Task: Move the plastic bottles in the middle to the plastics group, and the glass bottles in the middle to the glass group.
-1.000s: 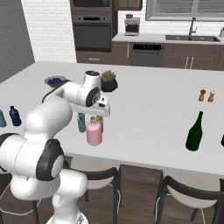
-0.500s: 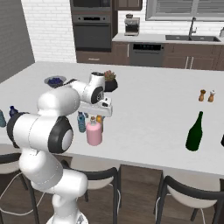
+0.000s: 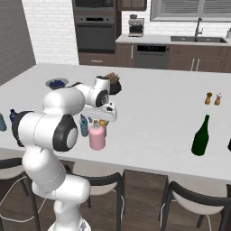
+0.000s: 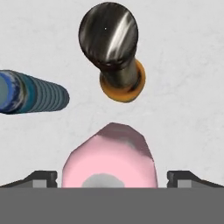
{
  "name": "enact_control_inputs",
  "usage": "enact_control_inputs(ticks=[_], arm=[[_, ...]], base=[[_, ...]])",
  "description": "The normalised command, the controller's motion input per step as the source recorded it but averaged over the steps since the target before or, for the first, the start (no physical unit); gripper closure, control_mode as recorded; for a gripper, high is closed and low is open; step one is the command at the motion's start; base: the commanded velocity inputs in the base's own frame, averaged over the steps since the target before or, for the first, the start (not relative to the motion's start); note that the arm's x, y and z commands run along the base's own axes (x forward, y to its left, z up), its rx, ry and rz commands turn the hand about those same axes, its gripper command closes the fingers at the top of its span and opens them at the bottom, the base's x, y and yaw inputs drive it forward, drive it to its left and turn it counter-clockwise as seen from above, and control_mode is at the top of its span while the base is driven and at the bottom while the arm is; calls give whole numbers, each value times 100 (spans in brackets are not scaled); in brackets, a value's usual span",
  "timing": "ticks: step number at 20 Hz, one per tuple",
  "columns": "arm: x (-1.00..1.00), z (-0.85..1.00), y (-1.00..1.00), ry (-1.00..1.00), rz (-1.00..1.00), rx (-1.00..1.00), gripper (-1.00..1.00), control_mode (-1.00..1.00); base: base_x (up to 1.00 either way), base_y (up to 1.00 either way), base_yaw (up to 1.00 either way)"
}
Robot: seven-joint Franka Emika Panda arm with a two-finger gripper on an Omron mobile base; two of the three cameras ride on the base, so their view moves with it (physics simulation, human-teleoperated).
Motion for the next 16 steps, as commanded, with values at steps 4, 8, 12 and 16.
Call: enact_control_inputs(ticks=[4, 8, 12, 16], arm=[[-17, 0, 8, 0, -3, 0, -100, -100], [-5, -4, 15, 0, -4, 0, -100, -100], [0, -13, 15, 0, -7, 0, -100, -100], [0, -16, 3, 0, -7, 0, -100, -100]], base=[[0, 0, 0], [0, 0, 0], [0, 0, 0], [0, 0, 0]])
